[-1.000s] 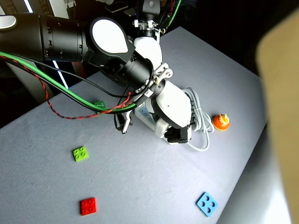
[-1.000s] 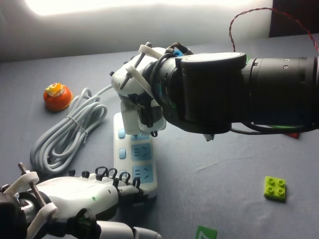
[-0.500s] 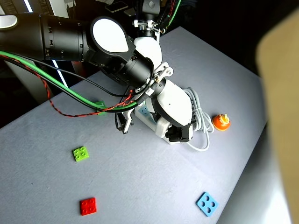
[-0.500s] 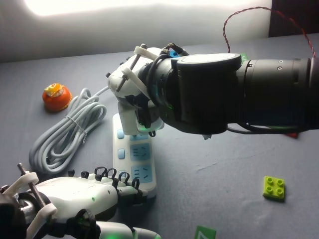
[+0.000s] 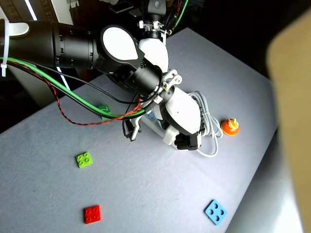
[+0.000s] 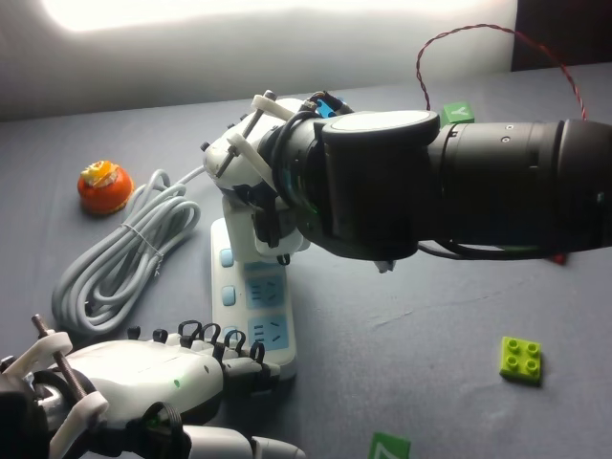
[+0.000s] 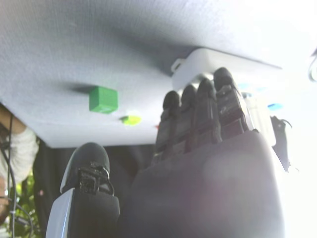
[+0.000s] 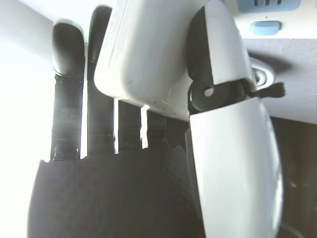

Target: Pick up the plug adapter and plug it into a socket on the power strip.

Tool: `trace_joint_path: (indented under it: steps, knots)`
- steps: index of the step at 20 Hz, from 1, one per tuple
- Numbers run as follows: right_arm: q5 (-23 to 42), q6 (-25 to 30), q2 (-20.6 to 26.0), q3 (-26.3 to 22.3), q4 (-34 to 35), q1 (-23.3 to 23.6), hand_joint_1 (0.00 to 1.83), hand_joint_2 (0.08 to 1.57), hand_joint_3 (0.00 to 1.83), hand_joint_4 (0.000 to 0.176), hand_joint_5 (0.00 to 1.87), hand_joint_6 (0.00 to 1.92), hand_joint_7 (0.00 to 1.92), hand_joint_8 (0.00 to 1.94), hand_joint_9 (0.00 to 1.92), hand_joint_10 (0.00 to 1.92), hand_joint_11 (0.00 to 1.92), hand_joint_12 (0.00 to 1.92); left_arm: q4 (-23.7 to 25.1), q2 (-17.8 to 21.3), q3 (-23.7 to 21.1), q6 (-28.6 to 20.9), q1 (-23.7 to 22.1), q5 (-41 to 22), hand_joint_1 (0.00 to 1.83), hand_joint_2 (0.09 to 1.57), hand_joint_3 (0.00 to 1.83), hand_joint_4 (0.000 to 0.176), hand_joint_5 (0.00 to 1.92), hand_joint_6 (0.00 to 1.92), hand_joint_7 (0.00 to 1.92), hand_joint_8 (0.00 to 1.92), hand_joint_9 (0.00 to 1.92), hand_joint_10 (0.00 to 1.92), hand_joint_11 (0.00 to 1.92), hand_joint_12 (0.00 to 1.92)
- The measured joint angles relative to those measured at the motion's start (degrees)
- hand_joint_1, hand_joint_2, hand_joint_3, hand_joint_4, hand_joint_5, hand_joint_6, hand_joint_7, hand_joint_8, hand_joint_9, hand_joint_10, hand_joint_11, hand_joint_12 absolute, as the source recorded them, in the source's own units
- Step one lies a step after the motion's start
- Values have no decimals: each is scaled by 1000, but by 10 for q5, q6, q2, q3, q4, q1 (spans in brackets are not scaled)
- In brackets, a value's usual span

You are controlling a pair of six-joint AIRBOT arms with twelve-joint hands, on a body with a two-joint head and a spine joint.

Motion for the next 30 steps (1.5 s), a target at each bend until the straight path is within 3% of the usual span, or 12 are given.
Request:
trace_joint_path:
  steps: [5, 11, 16, 18, 20, 22, 26, 30]
  knots:
    - [-2, -3, -9, 3, -12, -6, 1222, 1168, 1, 0, 828, 1059, 946, 1235, 837, 1112, 614, 1569, 0, 0, 0, 0, 1, -1, 0, 1222, 0, 0, 106, 0, 93, 1, 75, 1, 0, 219]
    - [9, -10, -5, 3, -14, -10, 1233, 1146, 0, 0, 871, 997, 987, 1167, 863, 1098, 631, 1566, 2, 0, -1, 0, 2, -1, 0, 1223, 1, 0, 142, 3, 120, 2, 100, 2, 0, 324]
    - [20, -17, 9, 1, 11, -8, 1226, 1163, 0, 0, 816, 1086, 976, 1175, 865, 1065, 650, 1540, 6, 0, -1, 0, 5, 1, 0, 1221, 0, 0, 122, 1, 104, 1, 83, 1, 0, 261]
    - [26, -21, 16, -5, 11, -8, 1208, 1186, 1, 0, 770, 1166, 935, 1231, 810, 1121, 548, 1639, 6, 0, -1, 0, 5, 2, 0, 1221, 0, 0, 127, 3, 115, 5, 90, 3, 0, 265]
    - [30, -21, 22, -13, 11, -8, 1210, 1176, 0, 0, 799, 1126, 942, 1216, 804, 1136, 562, 1633, 6, 0, -1, 0, 5, 3, 0, 1222, 0, 0, 116, 1, 113, 2, 92, 1, 0, 263]
    - [30, -23, 28, -19, 10, -7, 1205, 1177, 0, 0, 796, 1146, 940, 1202, 808, 1113, 578, 1622, 7, 0, -2, 0, 5, 3, 0, 1219, 0, 0, 132, 0, 138, 0, 125, 2, 0, 350]
    - [30, -26, 31, -23, 11, -5, 1182, 1193, 0, 0, 763, 1237, 916, 1184, 788, 1047, 559, 1639, 6, 1, -2, 0, 5, 5, 0, 1222, 0, 0, 147, 6, 143, 4, 121, 1, 0, 345]
    - [31, -32, 38, -33, 11, -5, 1163, 1202, 2, 17, 778, 1238, 855, 1249, 705, 1020, 532, 1605, 6, 2, -2, -2, 5, 7, 0, 1222, 0, 0, 136, 1, 135, 2, 122, 3, 0, 358]
